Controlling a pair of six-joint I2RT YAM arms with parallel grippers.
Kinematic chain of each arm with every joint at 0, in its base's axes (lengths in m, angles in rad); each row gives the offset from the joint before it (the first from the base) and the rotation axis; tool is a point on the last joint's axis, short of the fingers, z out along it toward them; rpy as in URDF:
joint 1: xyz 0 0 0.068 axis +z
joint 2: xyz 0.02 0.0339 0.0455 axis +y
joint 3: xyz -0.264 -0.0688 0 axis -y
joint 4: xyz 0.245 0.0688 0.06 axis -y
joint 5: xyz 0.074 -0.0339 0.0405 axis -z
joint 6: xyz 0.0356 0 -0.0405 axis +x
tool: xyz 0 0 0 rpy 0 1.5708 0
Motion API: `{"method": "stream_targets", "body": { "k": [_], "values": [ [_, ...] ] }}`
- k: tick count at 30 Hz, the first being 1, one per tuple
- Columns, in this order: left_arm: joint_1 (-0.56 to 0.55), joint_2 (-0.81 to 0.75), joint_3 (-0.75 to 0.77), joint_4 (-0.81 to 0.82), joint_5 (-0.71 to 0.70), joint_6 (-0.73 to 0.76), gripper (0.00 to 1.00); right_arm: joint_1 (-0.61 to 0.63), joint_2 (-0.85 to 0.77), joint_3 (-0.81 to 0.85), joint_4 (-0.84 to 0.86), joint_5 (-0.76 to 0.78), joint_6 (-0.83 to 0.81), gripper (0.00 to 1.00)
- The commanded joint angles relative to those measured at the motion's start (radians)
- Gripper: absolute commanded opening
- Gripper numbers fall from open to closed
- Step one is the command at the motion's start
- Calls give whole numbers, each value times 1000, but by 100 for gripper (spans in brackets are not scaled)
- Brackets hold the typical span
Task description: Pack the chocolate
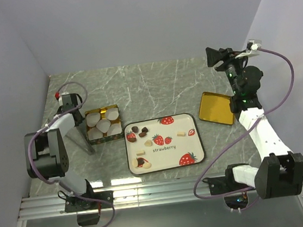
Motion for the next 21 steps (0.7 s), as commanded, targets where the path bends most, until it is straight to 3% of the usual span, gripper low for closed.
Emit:
{"method": "stream_targets", "body": {
  "k": [1, 9, 12, 21],
  "values": [
    [2, 62, 111, 124, 47, 137, 0, 9, -47, -13, 6, 34, -22, 74],
    [45, 277, 372, 158, 280, 280, 2, 9, -109, -33, -25, 77, -41, 74],
    [59, 347, 464, 124, 306, 308, 5, 9, -124, -38, -37, 89, -47, 74],
    [122, 455, 566, 112, 414, 331, 15, 9, -147, -44, -63, 106, -56, 74]
  ]
}}
